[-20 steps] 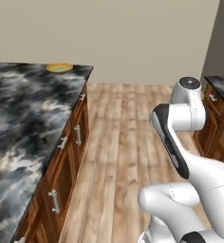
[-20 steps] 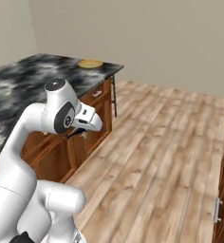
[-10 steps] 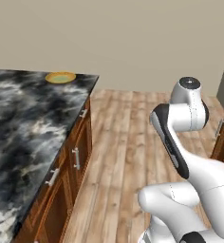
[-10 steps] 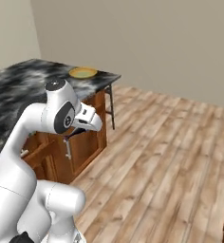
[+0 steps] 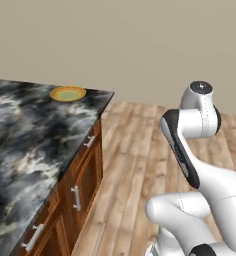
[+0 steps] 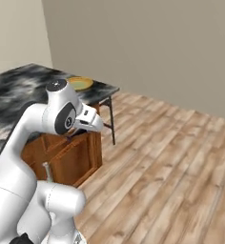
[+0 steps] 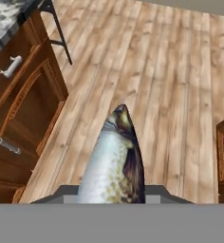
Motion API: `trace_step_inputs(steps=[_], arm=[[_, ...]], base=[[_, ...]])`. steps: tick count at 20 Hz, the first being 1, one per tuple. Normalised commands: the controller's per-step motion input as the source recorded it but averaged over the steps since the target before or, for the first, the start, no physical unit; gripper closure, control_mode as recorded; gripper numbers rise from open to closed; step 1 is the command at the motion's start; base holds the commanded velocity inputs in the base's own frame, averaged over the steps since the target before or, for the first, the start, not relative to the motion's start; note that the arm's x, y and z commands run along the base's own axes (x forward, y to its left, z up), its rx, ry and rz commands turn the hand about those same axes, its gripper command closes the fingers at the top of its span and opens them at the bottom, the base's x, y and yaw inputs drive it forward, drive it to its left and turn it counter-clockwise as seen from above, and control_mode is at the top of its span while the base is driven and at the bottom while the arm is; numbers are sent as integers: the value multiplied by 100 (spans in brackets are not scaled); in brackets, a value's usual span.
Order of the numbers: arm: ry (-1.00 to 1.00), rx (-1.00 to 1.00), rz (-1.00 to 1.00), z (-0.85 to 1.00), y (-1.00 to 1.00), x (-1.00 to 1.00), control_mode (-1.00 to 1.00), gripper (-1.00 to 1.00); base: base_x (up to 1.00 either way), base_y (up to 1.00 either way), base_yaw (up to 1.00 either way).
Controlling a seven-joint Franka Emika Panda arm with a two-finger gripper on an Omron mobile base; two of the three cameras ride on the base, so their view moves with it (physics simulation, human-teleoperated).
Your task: Take the cheese, fish, and lemon from the fridge and place them on the plate on the dining counter to create an appetizer plate.
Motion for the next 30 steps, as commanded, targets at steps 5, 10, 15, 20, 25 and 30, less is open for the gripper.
trace_step_inputs(steps=[5, 10, 15, 20, 25, 30], arm=[[0, 0, 0, 0, 0, 0, 100, 100], [0, 0, 0, 0, 0, 0, 100, 100], [0, 0, 0, 0, 0, 0, 100, 100], [0, 0, 0, 0, 0, 0, 100, 100], [0, 0, 0, 0, 0, 0, 100, 100], [0, 0, 0, 0, 0, 0, 100, 100]], base=[[100, -28, 37], [100, -24, 49], [100, -23, 60], [92, -21, 69], [47, -52, 70], [10, -64, 69]])
